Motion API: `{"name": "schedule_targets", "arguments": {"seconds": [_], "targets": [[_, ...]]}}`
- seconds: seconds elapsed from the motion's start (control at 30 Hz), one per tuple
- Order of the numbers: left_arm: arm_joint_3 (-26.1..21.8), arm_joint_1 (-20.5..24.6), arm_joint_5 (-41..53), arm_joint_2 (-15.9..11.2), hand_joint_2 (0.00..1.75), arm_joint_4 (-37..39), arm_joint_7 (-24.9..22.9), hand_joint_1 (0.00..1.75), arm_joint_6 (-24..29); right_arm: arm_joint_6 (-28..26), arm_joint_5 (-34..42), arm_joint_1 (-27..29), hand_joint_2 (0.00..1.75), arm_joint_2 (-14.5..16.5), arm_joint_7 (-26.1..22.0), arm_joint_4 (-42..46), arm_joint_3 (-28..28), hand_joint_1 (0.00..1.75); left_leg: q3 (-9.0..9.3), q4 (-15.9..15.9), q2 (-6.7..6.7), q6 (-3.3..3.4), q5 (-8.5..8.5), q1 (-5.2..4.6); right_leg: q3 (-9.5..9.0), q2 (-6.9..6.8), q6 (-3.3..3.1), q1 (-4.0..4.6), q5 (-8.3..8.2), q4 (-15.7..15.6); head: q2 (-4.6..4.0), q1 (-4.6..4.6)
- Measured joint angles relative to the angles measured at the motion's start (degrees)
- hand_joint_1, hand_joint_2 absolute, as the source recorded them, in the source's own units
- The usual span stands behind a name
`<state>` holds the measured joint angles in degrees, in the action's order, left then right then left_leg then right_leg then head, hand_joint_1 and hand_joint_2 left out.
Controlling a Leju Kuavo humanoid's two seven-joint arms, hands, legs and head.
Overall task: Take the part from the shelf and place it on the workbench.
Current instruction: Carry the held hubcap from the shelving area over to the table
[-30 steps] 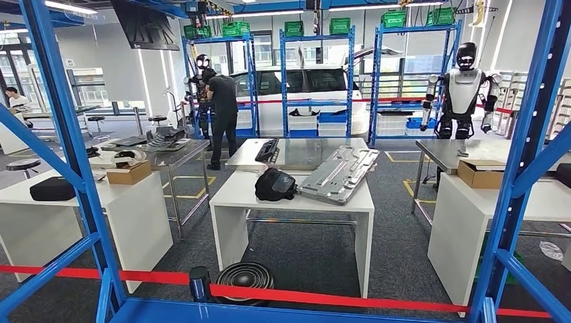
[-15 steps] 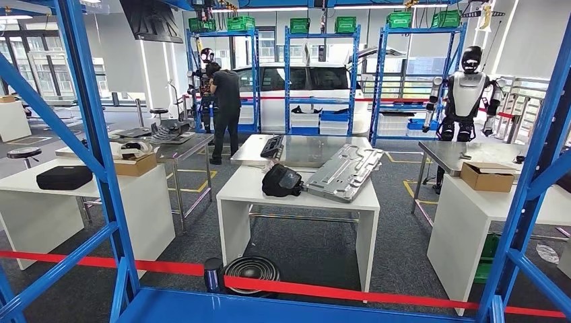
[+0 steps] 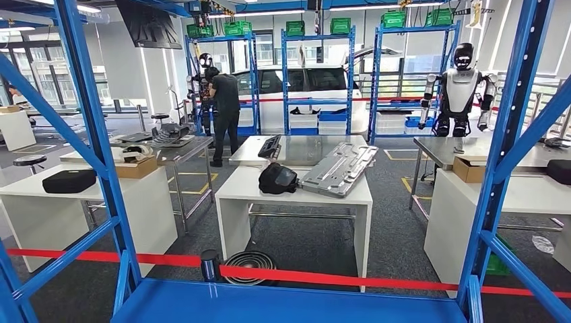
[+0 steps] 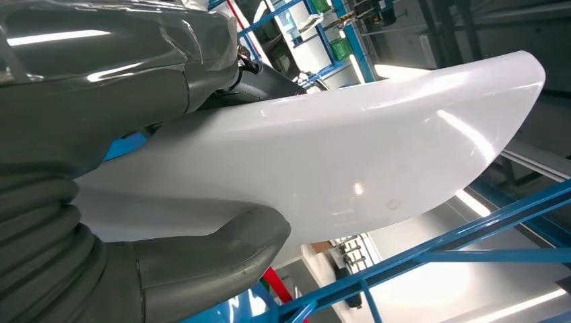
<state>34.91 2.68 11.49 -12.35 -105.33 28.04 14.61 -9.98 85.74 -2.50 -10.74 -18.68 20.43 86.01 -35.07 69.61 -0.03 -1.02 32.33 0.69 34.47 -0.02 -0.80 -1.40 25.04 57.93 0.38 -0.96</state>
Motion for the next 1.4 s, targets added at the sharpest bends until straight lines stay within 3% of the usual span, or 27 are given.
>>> {"name": "schedule_targets", "arguments": {"seconds": [0.07, 0.1, 0.13, 0.23, 0.3, 0.37, 0.4, 0.43, 0.47, 0.5, 0.57, 0.63, 0.7, 0.77, 0.8, 0.87, 0.9, 0.93, 0.97, 1.0, 1.07, 1.13, 1.2, 1.27, 1.33, 1.4], "targets": [[0.0, 0.1, 0.2, 0.0, 1.75, -0.1, 0.0, 1.75, 0.0, 0.0, 0.0, 0.0, 0.0, 0.2, 0.0, 0.0, 0.0, 0.0, 5.98, -8.4, -0.09, 0.57, -1.65, -0.19, 0.7, 0.04, 0.45, 0.05, -0.86, 0.0, 0.01, -0.02], [0.0, 0.2, 0.3, 0.0, 1.75, -0.1, 0.0, 1.75, 0.0, 0.1, 0.0, 0.0, 0.0, 0.3, 0.0, -0.1, 0.0, 0.0, 7.92, -11.4, -0.14, 0.85, -1.83, -0.4, 0.88, 0.04, 0.77, 0.04, -1.31, -0.1, 0.01, 0.01], [0.0, 0.2, 0.4, 0.0, 1.75, -0.2, 0.0, 1.75, 0.1, 0.1, 0.0, -0.1, 0.0, 0.4, 0.0, -0.1, 0.0, 0.0, 8.75, -13.0, -0.17, 1.1, -1.69, -0.67, 1.0, 0.02, 1.17, -0.02, -1.73, -0.2, 0.01, -0.01], [0.0, 0.2, 0.5, 0.0, 1.75, -0.2, 0.0, 1.75, 0.1, 0.2, 0.0, 0.0, 0.0, 0.5, 0.1, -0.2, 0.0, 0.0, 7.97, -14.0, 0.03, 2.23, -3.06, -1.04, 1.42, -0.01, 2.08, -0.22, -2.38, -0.3, -0.01, -0.02], [0.0, 0.3, 0.6, 0.1, 1.75, -0.2, 0.0, 1.75, 0.1, 0.2, 0.0, 0.1, 0.0, 0.5, 0.1, -0.3, 0.0, 0.0, 6.95, -14.6, 0.28, 3.21, -4.65, -0.91, 2.58, 0.0, 1.56, -0.14, 0.62, 2.4, -0.03, 0.15], [0.1, 0.3, 0.6, 0.2, 1.75, -0.2, 0.0, 1.75, 0.0, 0.2, 0.0, 0.1, 0.0, 0.5, 0.1, -0.3, 0.0, 0.0, 5.33, -14.6, 0.38, 3.68, -6.04, -1.08, 4.47, 0.02, 0.89, -0.1, 5.78, 9.1, -0.04, 0.35], [0.1, 0.2, 0.6, 0.2, 1.75, -0.2, 0.0, 1.75, 0.0, 0.2, 0.0, 0.0, 0.0, 0.5, 0.1, -0.4, 0.0, 0.0, 4.46, -14.6, 0.4, 3.71, -6.75, -1.17, 5.14, 0.02, 0.97, -0.11, 7.42, 12.7, -0.04, 0.39], [0.1, 0.2, 0.6, 0.2, 1.75, -0.2, 0.0, 1.75, 0.0, 0.2, 0.0, 0.0, 0.0, 0.5, 0.1, -0.4, 0.0, 0.0, 3.55, -14.5, 0.43, 3.69, -7.46, -1.23, 5.19, 0.01, 1.39, -0.11, 7.86, 15.1, -0.03, 0.42], [0.1, 0.2, 0.6, 0.2, 1.75, -0.2, 0.0, 1.75, 0.0, 0.2, 0.0, 0.0, 0.0, 0.5, 0.1, -0.5, 0.0, 0.0, 2.6, -14.3, 0.45, 3.6, -8.11, -1.25, 4.42, 0.01, 2.02, -0.13, 7.19, 15.7, -0.03, 0.46], [0.1, 0.2, 0.6, 0.2, 1.75, -0.2, 0.0, 1.75, 0.0, 0.2, 0.0, 0.0, 0.0, 0.5, 0.1, -0.5, 0.0, 0.0, 1.62, -14.0, 0.46, 3.45, -8.65, -1.22, 2.68, 0.0, 2.64, -0.16, 5.92, 14.3, -0.03, 0.46], [0.1, 0.2, 0.6, 0.2, 1.75, -0.2, 0.0, 1.75, 0.0, 0.2, 0.0, -0.1, 0.0, 0.5, 0.1, -0.6, 0.0, 0.0, -0.24, -13.0, 0.5, 2.99, -9.35, -1.23, -2.78, -0.02, 3.2, -0.16, 4.6, 7.1, -0.03, 0.55], [0.1, 0.3, 0.6, 0.2, 1.75, -0.2, 0.0, 1.75, 0.0, 0.2, 0.0, -0.2, 0.0, 0.4, 0.1, -0.6, 0.0, 0.0, -1.46, -11.8, 0.6, 2.36, -9.79, -1.39, -6.57, 0.03, 2.5, 0.0, 5.75, 0.9, -0.03, 0.51], [0.1, 0.3, 0.6, 0.2, 1.75, -0.2, 0.0, 1.75, 0.0, 0.2, 0.0, -0.2, 0.0, 0.4, 0.1, -0.7, 0.0, 0.0, -1.83, -11.5, 0.69, 1.71, -10.36, -1.31, -6.86, 0.09, 1.48, 0.17, 6.36, -0.5, -0.03, 0.38], [0.1, 0.3, 0.6, 0.2, 1.75, -0.2, 0.0, 1.75, 0.0, 0.3, 0.0, -0.1, 0.0, 0.5, 0.1, -0.7, 0.0, 0.0, -2.27, -10.5, 0.56, 1.02, -9.29, -0.95, -6.4, 0.01, 0.53, 0.08, 5.7, -0.6, -0.03, 0.34], [0.1, 0.3, 0.6, 0.2, 1.75, -0.2, 0.0, 1.75, 0.0, 0.3, 0.0, -0.1, 0.0, 0.5, 0.1, -0.7, 0.0, 0.0, -2.87, -8.8, 0.45, 0.66, -7.52, -0.75, -6.12, -0.07, 0.06, -0.05, 5.31, -0.7, -0.03, 0.32], [0.0, 0.2, 0.5, 0.2, 1.75, -0.2, 0.0, 1.75, 0.0, 0.4, 0.0, 0.0, 0.0, 0.4, 0.1, -0.8, 0.0, 0.0, -4.81, -2.5, 0.3, -0.03, -2.67, -0.36, -5.35, -0.18, -0.43, 0.01, 4.54, -0.7, -0.03, 0.17], [0.1, 0.2, 0.4, 0.2, 1.75, -0.2, 0.0, 1.75, -0.1, 0.5, 0.0, 0.0, 0.0, 0.4, 0.1, -0.8, 0.0, 0.0, -5.71, 0.9, 0.27, -0.25, -0.99, -0.19, -4.91, -0.2, -0.47, 0.07, 4.16, -0.6, -0.03, 0.16], [0.1, 0.2, 0.2, 0.2, 1.75, -0.2, 0.0, 1.75, -0.1, 0.5, 0.0, 0.0, 0.0, 0.4, 0.1, -0.8, 0.0, 0.0, -6.01, 3.1, 0.27, -0.37, -0.37, -0.08, -4.47, -0.19, -0.43, 0.12, 3.8, -0.6, -0.03, 0.12], [0.1, 0.1, 0.0, 0.2, 1.75, -0.2, 0.0, 1.75, -0.1, 0.6, 0.0, 0.1, 0.0, 0.4, 0.1, -0.8, 0.0, 0.0, -5.33, 3.3, 0.27, -0.37, -0.81, -0.02, -4.16, -0.17, -0.36, 0.16, 3.47, -0.6, -0.03, 0.1], [0.1, 0.1, -0.2, 0.2, 1.75, -0.2, 0.0, 1.75, -0.1, 0.6, 0.0, 0.1, 0.0, 0.4, 0.1, -0.8, 0.0, 0.0, -3.56, 1.4, 0.24, -0.21, -2.04, -0.04, -3.92, -0.13, -0.23, 0.22, 3.19, -0.6, -0.03, 0.08], [0.0, 0.2, -0.7, 0.2, 1.75, -0.3, 0.0, 1.75, -0.2, 0.6, 0.0, 0.1, 0.0, 0.6, 0.2, -0.8, 0.0, 0.0, 1.66, -6.3, 0.09, 0.68, -4.29, -0.26, -3.71, -0.06, 0.06, 0.24, 2.75, -0.6, -0.03, 0.04], [0.0, 0.2, -1.2, 0.2, 1.75, -0.4, 0.1, 1.75, -0.4, 0.6, 0.0, 0.0, 0.0, 0.8, 0.2, -0.9, 0.0, 0.0, 4.85, -11.7, -0.01, 1.61, -4.77, -0.79, -3.35, -0.1, 0.57, 0.12, 2.31, -0.6, -0.02, 0.11], [0.0, 0.2, -1.6, 0.2, 1.75, -0.5, 0.1, 1.75, -0.5, 0.6, 0.0, 0.0, 0.0, 0.8, 0.2, -1.0, -0.1, 0.0, 5.19, -12.9, 0.01, 2.13, -4.8, -1.34, -3.07, -0.19, 1.25, -0.07, 1.84, -0.8, 0.01, 0.04], [-0.1, 0.2, -1.8, 0.1, 1.75, -0.6, 0.1, 1.75, -0.6, 0.6, 0.0, 0.0, 0.0, 0.7, 0.2, -1.1, -0.1, 0.0, 5.37, -14.1, 0.21, 2.7, -5.68, -1.16, -2.56, -0.22, 1.57, -0.12, 2.13, -0.3, 0.02, -0.05], [-0.1, 0.2, -2.2, 0.2, 1.75, -0.6, 0.1, 1.75, -0.9, 0.7, 0.0, 0.0, 0.0, 0.6, 0.2, -1.1, -0.1, 0.0, 5.3, -15.0, 0.5, 3.22, -6.75, -0.81, -0.39, -0.18, 1.22, -0.04, 4.69, 4.0, 0.02, 0.11], [0.0, 0.1, -2.6, 0.2, 1.75, -0.5, 0.1, 1.75, -1.2, 0.7, 0.0, 0.0, 0.0, 0.4, 0.2, -1.1, -0.1, 0.0, 4.57, -15.0, 0.61, 3.41, -7.36, -0.87, 3.0, -0.13, 0.93, -0.02, 8.3, 11.7, 0.02, 0.26]]}}
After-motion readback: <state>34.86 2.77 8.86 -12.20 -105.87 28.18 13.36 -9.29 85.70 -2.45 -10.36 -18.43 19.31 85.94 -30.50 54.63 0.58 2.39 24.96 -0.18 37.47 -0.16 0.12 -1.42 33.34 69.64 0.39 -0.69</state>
